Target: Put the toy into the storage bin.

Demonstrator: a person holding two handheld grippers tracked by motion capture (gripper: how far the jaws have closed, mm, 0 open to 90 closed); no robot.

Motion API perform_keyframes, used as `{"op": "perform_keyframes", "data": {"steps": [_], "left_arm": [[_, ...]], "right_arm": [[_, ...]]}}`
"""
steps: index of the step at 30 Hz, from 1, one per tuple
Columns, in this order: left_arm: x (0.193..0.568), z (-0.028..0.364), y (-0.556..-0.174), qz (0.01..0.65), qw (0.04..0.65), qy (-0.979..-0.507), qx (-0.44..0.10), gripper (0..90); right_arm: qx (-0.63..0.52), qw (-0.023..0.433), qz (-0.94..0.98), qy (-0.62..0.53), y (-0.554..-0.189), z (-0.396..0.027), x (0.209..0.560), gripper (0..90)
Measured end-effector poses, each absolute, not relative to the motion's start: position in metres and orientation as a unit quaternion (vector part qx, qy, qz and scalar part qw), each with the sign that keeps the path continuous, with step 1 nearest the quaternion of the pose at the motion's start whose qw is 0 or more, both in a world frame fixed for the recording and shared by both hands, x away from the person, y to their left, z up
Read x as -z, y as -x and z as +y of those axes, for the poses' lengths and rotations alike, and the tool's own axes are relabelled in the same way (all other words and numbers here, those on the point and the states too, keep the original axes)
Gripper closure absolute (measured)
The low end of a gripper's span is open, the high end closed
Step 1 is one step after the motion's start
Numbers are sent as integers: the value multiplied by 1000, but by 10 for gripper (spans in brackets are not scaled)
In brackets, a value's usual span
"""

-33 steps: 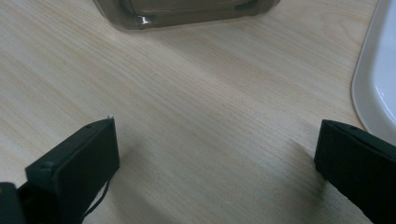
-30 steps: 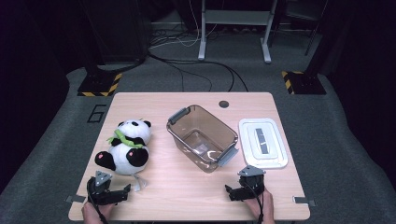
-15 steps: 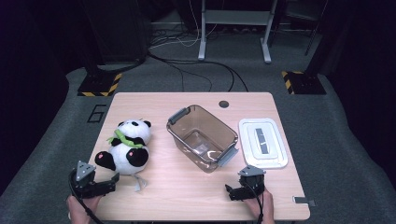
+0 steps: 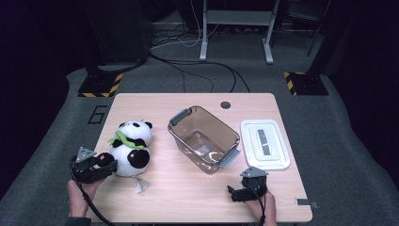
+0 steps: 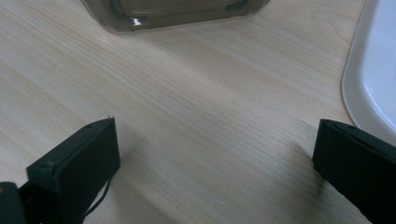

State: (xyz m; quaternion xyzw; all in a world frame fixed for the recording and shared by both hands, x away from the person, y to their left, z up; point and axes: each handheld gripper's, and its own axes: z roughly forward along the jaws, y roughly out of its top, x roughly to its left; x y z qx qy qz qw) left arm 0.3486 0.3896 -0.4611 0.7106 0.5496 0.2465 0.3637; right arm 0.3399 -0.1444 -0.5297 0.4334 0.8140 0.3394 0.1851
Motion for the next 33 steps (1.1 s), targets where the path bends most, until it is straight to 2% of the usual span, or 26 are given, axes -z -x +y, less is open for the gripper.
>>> {"op": "perform_keyframes", "data": {"steps": [5,10,22,33], "left_arm": [[461,390,-341,553,385,-697,-244,506],[462,387,-337,553,402,-688,-242,578],[461,377,-327,562,427,-671,-228,596],[455,342,-307,543,441,-682,-212,593]], "right_arm": [[-338,185,812,-437,-340,-145,530,0],[-338,185,812,-437,-340,-145,530,0],[-339,188,813,-435,-340,-145,530,3],[-339,188,811,-438,-340,-145,530,4]]}}
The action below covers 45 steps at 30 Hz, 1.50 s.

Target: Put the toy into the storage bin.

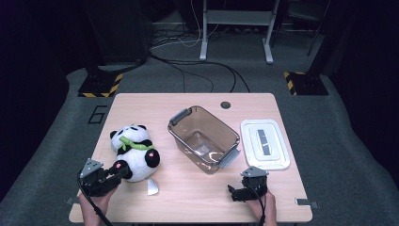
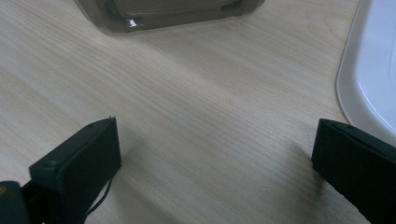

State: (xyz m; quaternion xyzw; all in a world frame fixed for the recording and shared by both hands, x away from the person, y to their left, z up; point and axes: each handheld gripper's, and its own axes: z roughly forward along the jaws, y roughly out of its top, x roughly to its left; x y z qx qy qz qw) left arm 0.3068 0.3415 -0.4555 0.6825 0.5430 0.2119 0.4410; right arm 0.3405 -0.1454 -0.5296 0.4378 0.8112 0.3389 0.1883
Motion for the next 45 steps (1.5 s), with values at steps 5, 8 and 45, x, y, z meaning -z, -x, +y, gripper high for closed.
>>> {"op": "perform_keyframes", "data": {"steps": [5,8,45], "left_arm": [[453,336,-303,526,439,-694,-222,499],[449,341,-305,517,442,-699,-223,336],[419,344,-414,383,336,-849,-140,469]], "right_arm": [[-339,188,811,-438,-340,-145,530,4],[-339,188,811,-437,-341,-145,530,4],[-340,185,810,-440,-341,-146,530,10]]}}
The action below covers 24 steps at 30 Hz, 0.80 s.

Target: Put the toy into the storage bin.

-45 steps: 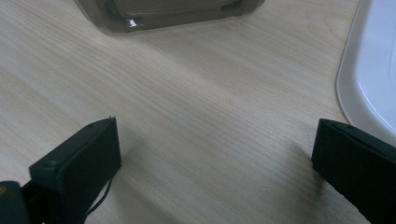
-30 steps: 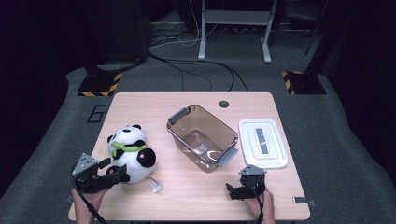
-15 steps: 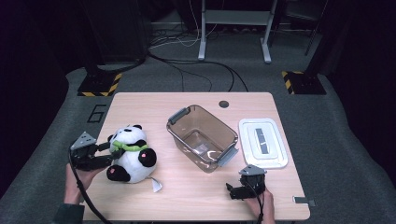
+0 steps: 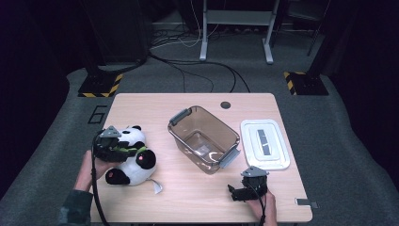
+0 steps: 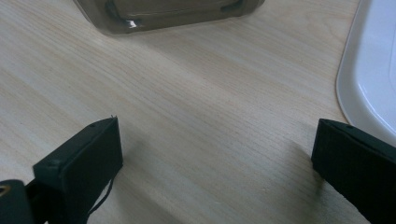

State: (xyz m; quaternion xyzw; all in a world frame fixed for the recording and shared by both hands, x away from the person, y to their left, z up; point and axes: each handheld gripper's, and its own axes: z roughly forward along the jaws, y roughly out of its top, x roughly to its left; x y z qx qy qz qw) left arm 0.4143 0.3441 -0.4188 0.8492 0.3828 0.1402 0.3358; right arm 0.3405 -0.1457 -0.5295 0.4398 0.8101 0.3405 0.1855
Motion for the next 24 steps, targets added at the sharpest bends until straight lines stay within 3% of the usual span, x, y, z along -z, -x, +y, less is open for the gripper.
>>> {"op": "perform_keyframes", "data": {"steps": [3,8,11,16,24], "left_arm": [[421,341,-417,382,336,-853,-120,498],[423,334,-419,375,325,-863,-99,665],[420,328,-415,368,320,-863,-135,722],[416,328,-408,389,332,-846,-150,742],[408,322,-391,401,374,-826,-128,742]], "right_arm": [[-340,185,810,-440,-340,-146,530,11],[-341,187,810,-439,-341,-146,530,13],[-342,186,810,-439,-340,-146,530,14],[-342,186,810,-439,-341,-146,530,14],[-342,187,809,-440,-341,-146,530,15]]}}
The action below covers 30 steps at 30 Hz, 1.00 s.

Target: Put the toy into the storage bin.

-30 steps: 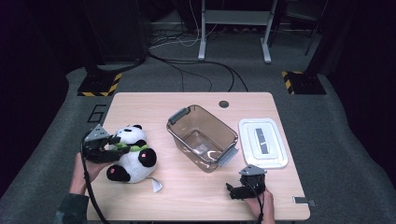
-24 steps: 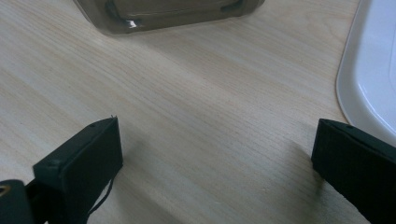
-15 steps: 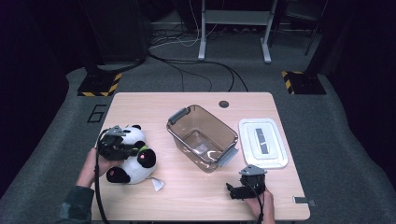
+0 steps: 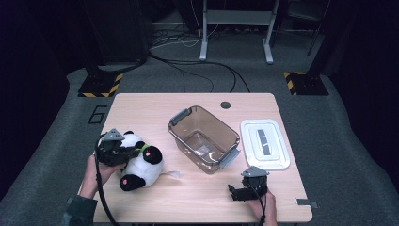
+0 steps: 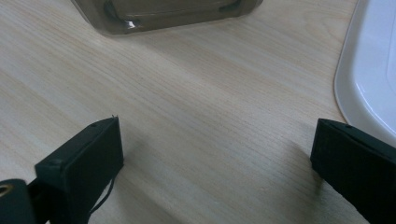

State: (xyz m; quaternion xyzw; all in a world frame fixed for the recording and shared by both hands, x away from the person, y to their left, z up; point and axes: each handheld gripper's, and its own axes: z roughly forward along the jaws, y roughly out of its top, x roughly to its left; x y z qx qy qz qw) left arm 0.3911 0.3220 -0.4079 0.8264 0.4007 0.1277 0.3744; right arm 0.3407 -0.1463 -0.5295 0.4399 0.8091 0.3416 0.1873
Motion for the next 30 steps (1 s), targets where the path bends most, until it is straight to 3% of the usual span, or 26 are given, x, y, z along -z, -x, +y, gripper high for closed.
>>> {"op": "perform_keyframes", "data": {"steps": [6,7,9,16,20,30], "left_arm": [[421,302,-388,394,362,-833,-143,713],[421,301,-387,385,363,-837,-143,692],[419,302,-385,377,372,-835,-149,567],[421,309,-385,373,363,-842,-145,417],[432,311,-389,380,367,-839,-133,441],[444,311,-388,367,374,-842,-127,660]], "right_arm": [[-341,188,808,-442,-341,-146,530,16],[-341,188,808,-441,-341,-146,530,16],[-341,188,808,-442,-341,-146,530,16],[-342,188,807,-443,-341,-146,530,19],[-342,188,807,-443,-341,-146,530,18],[-343,190,804,-447,-340,-146,530,27]]}}
